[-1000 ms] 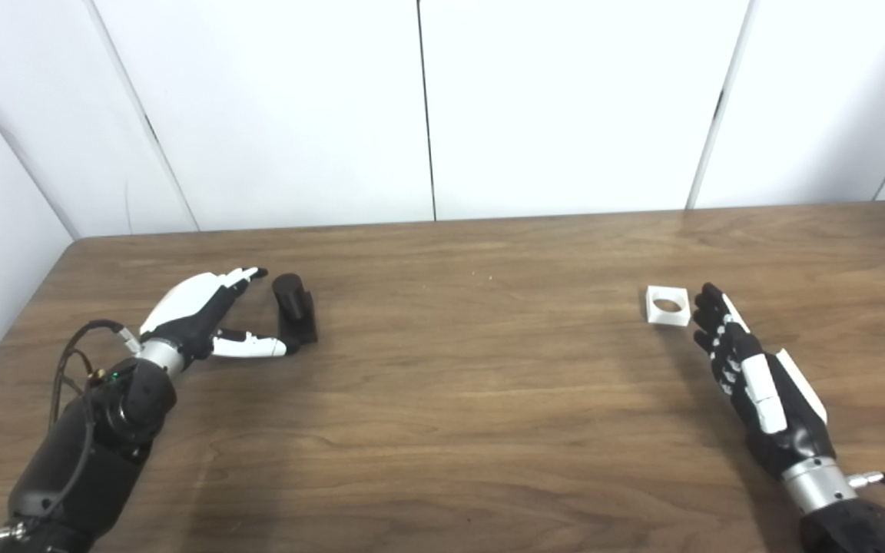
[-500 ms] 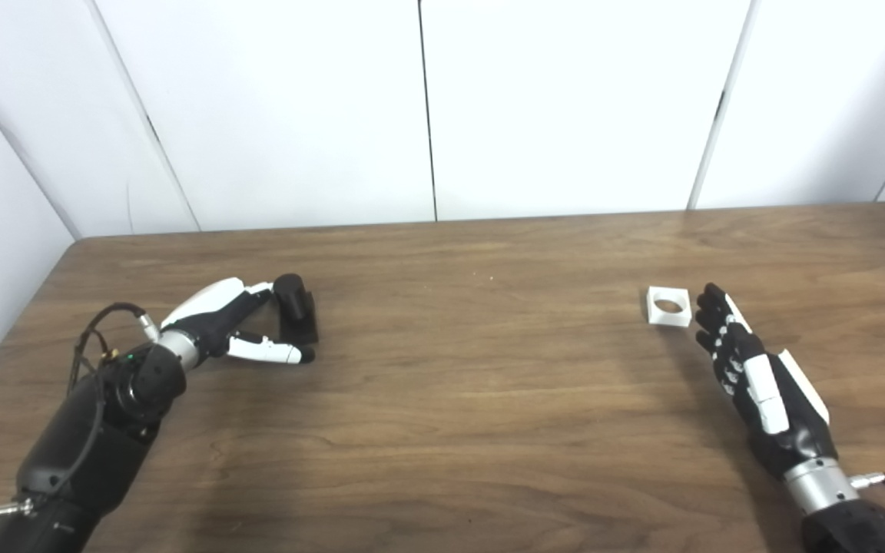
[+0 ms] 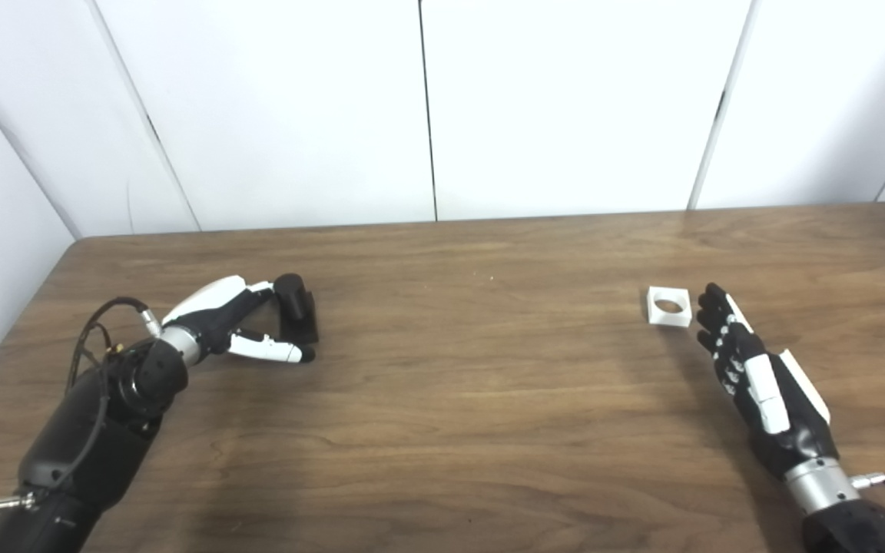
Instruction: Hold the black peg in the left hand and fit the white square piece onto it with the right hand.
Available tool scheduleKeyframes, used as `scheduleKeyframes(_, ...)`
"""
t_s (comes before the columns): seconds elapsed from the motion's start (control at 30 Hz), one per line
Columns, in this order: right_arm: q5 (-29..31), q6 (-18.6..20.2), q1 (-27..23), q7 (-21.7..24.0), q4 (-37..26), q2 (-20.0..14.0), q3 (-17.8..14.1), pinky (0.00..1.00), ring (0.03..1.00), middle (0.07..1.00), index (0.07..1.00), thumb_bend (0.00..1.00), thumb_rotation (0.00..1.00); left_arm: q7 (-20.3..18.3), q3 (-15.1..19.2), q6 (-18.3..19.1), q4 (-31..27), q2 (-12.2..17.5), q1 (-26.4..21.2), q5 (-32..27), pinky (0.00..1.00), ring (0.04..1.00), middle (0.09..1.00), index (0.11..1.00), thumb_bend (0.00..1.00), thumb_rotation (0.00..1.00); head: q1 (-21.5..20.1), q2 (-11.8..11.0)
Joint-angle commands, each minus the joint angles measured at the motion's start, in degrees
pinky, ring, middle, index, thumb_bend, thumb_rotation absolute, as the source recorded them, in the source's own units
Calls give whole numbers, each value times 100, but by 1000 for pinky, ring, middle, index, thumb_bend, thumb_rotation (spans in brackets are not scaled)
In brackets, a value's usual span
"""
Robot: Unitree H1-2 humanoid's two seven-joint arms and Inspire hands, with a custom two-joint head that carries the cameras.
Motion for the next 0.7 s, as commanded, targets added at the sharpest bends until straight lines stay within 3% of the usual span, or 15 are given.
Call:
scheduleKeyframes(0.0,-18,-206,104,-5,182,-34,-14,1000,1000,1000,1000,672,1000,162,50,-76,-95,104,-298,65,1000,1000,1000,922,1000,548,6,-6)
scheduleKeyframes(0.3,33,-245,100,-9,154,-44,-70,1000,1000,1000,1000,667,1000,592,12,-292,94,31,-264,199,1000,1000,1000,882,1000,486,18,-11)
scheduleKeyframes(0.53,77,-298,109,29,192,-53,-95,1000,1000,1000,1000,663,1000,534,-57,-338,131,49,-271,195,1000,1000,1000,838,1000,479,25,-12)
scheduleKeyframes(0.67,83,-372,101,32,205,-67,-117,1000,1000,1000,1000,679,1000,540,-69,-374,109,57,-259,207,1000,1000,1000,767,968,413,18,-9)
